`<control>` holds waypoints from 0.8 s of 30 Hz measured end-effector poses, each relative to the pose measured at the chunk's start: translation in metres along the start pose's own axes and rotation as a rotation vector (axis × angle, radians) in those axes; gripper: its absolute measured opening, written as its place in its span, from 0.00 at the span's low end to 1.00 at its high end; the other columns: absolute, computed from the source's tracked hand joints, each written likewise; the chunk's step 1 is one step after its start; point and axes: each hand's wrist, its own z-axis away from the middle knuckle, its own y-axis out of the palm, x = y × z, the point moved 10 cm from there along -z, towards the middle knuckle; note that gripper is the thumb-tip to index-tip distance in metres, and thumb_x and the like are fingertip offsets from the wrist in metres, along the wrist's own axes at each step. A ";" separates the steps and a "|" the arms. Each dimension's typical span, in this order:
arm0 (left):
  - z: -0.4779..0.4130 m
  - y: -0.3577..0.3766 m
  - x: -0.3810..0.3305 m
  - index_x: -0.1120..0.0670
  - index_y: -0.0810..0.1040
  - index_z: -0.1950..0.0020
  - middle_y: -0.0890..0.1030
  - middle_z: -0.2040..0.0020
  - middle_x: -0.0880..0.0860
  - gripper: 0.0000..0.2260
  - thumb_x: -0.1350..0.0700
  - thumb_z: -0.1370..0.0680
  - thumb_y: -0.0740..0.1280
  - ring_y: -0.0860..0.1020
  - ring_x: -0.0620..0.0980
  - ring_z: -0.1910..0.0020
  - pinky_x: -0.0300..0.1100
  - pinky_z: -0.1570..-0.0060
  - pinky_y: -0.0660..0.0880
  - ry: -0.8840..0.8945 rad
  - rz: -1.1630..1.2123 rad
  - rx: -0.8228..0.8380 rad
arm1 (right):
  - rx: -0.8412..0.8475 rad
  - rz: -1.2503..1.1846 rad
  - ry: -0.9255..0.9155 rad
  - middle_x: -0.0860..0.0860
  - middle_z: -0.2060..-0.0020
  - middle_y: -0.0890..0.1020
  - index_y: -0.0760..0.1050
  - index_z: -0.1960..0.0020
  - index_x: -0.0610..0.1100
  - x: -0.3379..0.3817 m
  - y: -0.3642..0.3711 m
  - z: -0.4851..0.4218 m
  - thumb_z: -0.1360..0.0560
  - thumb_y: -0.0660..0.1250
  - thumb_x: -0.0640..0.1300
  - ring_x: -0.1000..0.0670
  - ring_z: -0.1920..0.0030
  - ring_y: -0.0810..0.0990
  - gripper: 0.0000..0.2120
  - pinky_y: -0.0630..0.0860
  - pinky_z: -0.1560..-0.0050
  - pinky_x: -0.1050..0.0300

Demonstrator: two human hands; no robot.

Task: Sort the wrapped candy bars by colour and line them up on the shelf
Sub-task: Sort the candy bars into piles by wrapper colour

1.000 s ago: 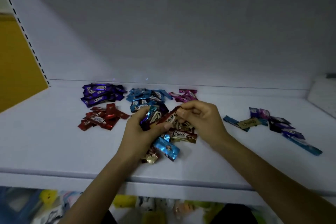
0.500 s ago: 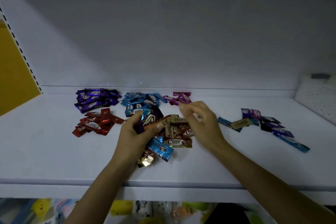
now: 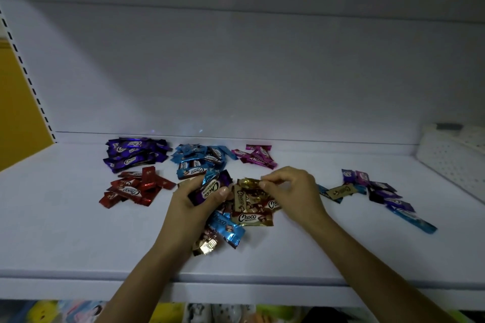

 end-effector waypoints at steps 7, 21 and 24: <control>-0.002 0.000 -0.002 0.55 0.80 0.51 0.85 0.54 0.56 0.14 0.51 0.34 0.72 0.84 0.55 0.55 0.47 0.57 0.82 0.030 -0.098 -0.011 | 0.262 -0.336 -0.046 0.57 0.54 0.82 0.80 0.50 0.54 0.035 0.027 0.010 0.29 0.67 0.56 0.59 0.51 0.81 0.11 0.77 0.52 0.66; -0.028 -0.147 -0.058 0.56 0.79 0.48 0.86 0.56 0.53 0.06 0.56 0.22 0.64 0.85 0.52 0.62 0.37 0.69 0.78 0.082 -0.229 -0.166 | 0.357 -0.679 0.335 0.52 0.68 0.83 0.79 0.56 0.44 0.084 0.138 -0.072 0.26 0.70 0.40 0.57 0.71 0.79 0.01 0.74 0.70 0.65; -0.019 -0.208 -0.049 0.55 0.79 0.48 0.86 0.56 0.53 0.10 0.51 0.23 0.63 0.84 0.50 0.65 0.37 0.72 0.77 0.047 -0.238 -0.283 | 0.354 -0.656 0.419 0.48 0.66 0.82 0.77 0.54 0.40 0.088 0.183 -0.091 0.25 0.69 0.39 0.58 0.75 0.78 0.02 0.73 0.74 0.66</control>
